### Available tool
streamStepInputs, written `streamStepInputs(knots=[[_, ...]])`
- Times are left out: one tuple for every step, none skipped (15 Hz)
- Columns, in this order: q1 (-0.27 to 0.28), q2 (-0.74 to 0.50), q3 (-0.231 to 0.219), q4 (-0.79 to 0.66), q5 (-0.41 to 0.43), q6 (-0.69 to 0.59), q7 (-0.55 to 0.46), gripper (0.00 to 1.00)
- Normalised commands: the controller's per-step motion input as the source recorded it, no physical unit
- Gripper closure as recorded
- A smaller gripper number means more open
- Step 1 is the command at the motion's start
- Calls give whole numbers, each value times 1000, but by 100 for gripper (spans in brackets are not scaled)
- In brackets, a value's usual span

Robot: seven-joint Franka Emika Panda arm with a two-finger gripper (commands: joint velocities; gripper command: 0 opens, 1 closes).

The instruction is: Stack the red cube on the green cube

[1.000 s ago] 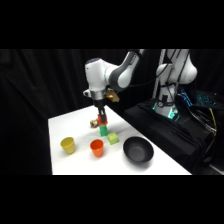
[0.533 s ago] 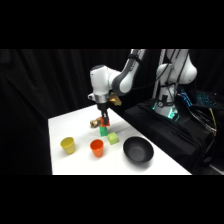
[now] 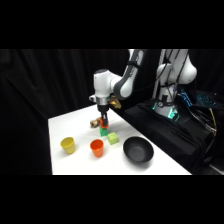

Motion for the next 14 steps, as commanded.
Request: streamStepInputs(knots=[[9,23,-8,-46,115,218,-155,74],[18,28,-12,-39,104,215,-142,74],[24,22,-13,-41,98,212,-132,74],[25,26,-11,-32,101,209,-131,74],[29,28,-12,-26,97,205,-122,74],[36,27,-16,-23,90,208,-112,74],[43,26,-18,-16,85,192,-102,74],[44,21,-16,-10,90,168,-96,74],[43,5,-9,-16,94,143,-101,24],[54,-20,-18,-23,78,124,-89,24],[55,-40,-18,-30,75,115,-90,16],[61,-56,-29,-29,58,102,-79,9],[69,-68,-41,-24,38,83,-69,2],[77,-73,-57,-21,11,73,-61,0]])
